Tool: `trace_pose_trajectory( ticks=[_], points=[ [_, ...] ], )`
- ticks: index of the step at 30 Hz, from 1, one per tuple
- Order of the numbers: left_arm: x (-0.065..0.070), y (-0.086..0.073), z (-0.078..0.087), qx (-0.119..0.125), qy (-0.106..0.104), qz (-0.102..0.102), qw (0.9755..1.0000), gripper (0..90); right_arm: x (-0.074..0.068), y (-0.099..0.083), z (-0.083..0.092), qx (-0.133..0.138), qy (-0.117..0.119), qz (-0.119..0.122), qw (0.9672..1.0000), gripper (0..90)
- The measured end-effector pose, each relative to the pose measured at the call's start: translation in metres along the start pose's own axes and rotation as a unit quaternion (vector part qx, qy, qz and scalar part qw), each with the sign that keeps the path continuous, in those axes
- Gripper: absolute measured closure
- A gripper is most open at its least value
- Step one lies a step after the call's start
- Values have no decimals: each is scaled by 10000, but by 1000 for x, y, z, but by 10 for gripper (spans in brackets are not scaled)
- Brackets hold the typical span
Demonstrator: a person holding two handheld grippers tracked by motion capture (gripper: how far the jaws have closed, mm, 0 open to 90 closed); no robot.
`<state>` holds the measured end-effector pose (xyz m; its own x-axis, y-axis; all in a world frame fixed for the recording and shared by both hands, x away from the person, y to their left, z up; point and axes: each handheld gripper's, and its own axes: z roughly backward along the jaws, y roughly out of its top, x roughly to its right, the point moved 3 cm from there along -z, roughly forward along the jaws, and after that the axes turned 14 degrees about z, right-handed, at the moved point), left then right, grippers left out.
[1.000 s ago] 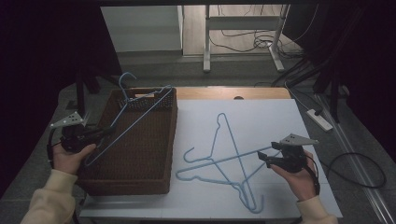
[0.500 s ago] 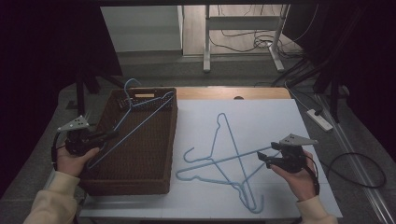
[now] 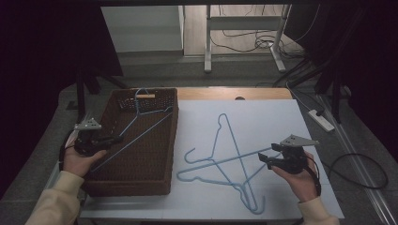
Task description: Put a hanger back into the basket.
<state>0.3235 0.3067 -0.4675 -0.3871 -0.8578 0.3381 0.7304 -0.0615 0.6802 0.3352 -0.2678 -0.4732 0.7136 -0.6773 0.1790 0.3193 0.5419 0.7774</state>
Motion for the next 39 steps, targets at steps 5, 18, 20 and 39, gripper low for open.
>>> trace_pose_trajectory(
  ticks=[5,18,20,39],
  points=[
    [-2,-2,-9,-444,354,21,9984,860,-1,0,0,1,10,27,10000,316],
    [-4,1,-12,-327,1102,203,9932,524,-1,0,1,2,29,23,10000,310],
    [-2,6,-4,57,1069,221,9940,474,-1,0,1,4,28,21,10000,309],
    [70,16,19,799,-263,-46,9964,299,2,-1,-1,-15,46,-34,10000,295]
  ],
)
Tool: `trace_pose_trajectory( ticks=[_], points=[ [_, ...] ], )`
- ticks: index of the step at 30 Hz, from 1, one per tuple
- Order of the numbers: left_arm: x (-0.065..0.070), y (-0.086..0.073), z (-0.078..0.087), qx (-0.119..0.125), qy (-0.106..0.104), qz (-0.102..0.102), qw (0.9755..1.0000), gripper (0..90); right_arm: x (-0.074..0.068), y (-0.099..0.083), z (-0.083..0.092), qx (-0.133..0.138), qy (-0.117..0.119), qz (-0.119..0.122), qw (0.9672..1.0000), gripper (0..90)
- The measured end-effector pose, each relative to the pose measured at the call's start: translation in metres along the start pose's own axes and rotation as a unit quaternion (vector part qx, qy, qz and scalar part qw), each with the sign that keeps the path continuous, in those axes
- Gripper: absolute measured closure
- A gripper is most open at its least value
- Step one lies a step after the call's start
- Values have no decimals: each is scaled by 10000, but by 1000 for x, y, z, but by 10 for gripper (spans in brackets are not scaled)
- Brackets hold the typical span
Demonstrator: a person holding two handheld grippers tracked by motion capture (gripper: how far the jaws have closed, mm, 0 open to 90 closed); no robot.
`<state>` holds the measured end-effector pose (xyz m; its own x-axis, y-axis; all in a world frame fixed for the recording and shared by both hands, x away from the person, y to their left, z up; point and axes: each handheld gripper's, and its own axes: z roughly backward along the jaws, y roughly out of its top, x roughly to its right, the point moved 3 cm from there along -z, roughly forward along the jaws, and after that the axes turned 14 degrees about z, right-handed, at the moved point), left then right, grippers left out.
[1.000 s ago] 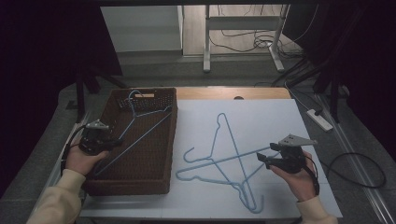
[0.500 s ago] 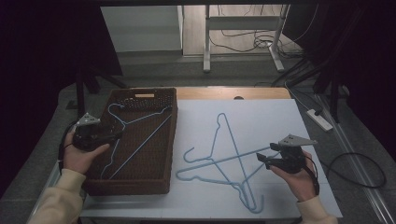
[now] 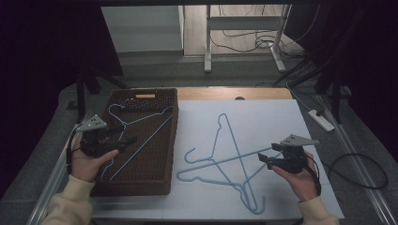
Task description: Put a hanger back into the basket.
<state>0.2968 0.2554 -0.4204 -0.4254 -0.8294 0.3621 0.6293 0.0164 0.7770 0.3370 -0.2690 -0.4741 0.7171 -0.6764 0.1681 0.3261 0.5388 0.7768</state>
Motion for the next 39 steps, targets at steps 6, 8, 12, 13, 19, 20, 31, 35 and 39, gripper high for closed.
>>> trace_pose_trajectory(
  ticks=[6,8,12,13,19,20,31,35,39],
  points=[
    [26,-8,-5,43,-398,-111,9991,280,0,-1,-1,18,16,61,10000,290],
    [33,-12,-8,34,-464,-183,9987,274,-1,-2,-1,18,37,91,10000,286],
    [41,-19,-15,42,-480,-243,9985,269,-3,-3,0,97,162,167,9997,273],
    [41,-19,-15,42,-480,-243,9985,269,-3,-3,0,97,162,167,9997,273],
    [45,-24,-19,63,-532,-205,9984,266,-2,-8,1,200,275,60,9994,273],
    [46,-26,-19,84,-524,-224,9983,266,-2,-9,1,196,288,51,9994,273],
    [56,-40,-23,142,-362,-483,9981,264,-5,-11,-1,199,303,126,9993,274],
    [59,-42,-25,110,-368,-588,9975,262,-6,-11,-1,177,299,166,9993,273],
    [57,-43,-26,108,-477,-522,9974,262,-6,-11,-2,166,297,172,9993,274]
  ],
)
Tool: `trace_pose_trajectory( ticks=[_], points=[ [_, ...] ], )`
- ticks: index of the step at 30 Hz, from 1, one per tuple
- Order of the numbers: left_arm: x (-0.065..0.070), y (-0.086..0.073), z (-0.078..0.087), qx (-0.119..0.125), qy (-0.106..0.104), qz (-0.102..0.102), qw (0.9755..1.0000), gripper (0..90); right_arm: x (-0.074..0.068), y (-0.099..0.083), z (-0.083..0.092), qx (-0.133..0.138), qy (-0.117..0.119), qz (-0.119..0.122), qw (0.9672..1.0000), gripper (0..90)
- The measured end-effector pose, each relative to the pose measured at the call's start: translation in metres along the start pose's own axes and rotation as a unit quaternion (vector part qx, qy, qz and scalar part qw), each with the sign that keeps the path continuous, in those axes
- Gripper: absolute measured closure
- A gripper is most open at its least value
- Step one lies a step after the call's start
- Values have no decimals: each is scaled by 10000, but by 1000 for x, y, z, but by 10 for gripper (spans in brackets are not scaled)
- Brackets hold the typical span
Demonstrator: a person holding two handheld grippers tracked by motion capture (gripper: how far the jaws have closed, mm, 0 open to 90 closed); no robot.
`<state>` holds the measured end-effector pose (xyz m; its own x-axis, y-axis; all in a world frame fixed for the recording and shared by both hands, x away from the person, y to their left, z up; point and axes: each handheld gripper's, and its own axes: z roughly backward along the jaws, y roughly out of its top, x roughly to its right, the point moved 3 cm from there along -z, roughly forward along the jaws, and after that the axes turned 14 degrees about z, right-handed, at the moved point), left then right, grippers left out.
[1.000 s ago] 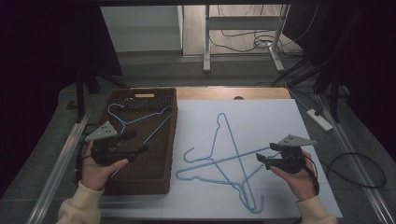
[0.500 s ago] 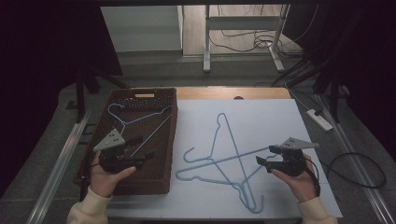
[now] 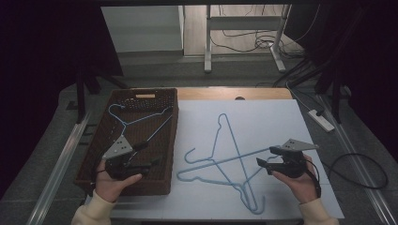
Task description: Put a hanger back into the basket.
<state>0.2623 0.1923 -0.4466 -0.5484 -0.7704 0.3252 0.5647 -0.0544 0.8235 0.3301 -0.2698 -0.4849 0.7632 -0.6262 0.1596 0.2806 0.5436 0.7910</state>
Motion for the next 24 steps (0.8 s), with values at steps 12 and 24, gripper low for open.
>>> trace_pose_trajectory(
  ticks=[12,24],
  points=[
    [-2,-5,-1,-28,-50,38,10000,264,-5,-1,-8,-136,82,125,9998,274],
    [-1,-10,-3,-119,-87,29,9999,266,-8,5,-7,-190,132,256,9994,276]
  ],
)
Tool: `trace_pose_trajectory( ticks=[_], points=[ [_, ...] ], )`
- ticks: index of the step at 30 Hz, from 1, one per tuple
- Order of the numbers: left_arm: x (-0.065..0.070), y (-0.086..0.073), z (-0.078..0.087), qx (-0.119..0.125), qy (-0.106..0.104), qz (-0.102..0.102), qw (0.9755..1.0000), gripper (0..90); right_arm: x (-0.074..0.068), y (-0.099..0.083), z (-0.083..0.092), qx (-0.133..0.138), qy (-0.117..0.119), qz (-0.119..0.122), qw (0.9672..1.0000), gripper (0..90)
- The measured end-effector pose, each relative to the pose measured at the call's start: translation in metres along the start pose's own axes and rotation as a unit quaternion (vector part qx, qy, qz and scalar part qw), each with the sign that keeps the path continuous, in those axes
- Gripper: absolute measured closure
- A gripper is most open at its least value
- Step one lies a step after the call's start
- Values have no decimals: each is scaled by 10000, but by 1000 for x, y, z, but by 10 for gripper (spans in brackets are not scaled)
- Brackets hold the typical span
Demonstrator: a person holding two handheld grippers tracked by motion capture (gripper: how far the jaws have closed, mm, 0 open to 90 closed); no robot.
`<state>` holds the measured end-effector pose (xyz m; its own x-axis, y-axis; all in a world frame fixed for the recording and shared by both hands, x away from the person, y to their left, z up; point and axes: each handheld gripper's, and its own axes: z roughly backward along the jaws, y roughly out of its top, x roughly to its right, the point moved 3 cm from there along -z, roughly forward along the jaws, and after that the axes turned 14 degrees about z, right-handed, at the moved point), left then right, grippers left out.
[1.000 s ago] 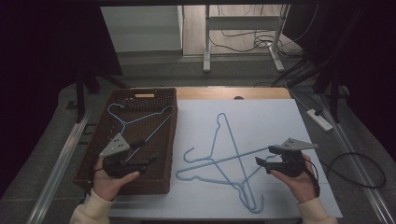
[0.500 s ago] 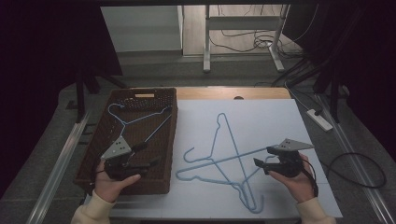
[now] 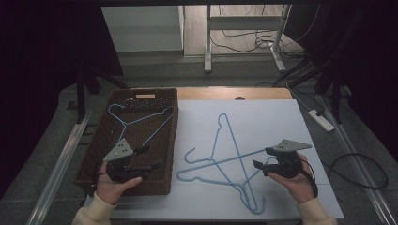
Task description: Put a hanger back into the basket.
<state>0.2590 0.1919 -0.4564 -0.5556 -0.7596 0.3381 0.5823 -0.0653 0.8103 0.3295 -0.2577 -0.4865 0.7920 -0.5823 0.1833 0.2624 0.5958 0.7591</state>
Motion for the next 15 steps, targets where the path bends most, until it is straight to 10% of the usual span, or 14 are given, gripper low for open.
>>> trace_pose_trajectory(
  ticks=[10,15],
  points=[
    [0,-2,0,-28,-20,-4,10000,269,-10,10,3,-266,107,478,9984,291],
    [2,-1,1,-9,-57,-16,10000,269,-20,13,-1,-655,419,1003,9919,301]
  ],
)
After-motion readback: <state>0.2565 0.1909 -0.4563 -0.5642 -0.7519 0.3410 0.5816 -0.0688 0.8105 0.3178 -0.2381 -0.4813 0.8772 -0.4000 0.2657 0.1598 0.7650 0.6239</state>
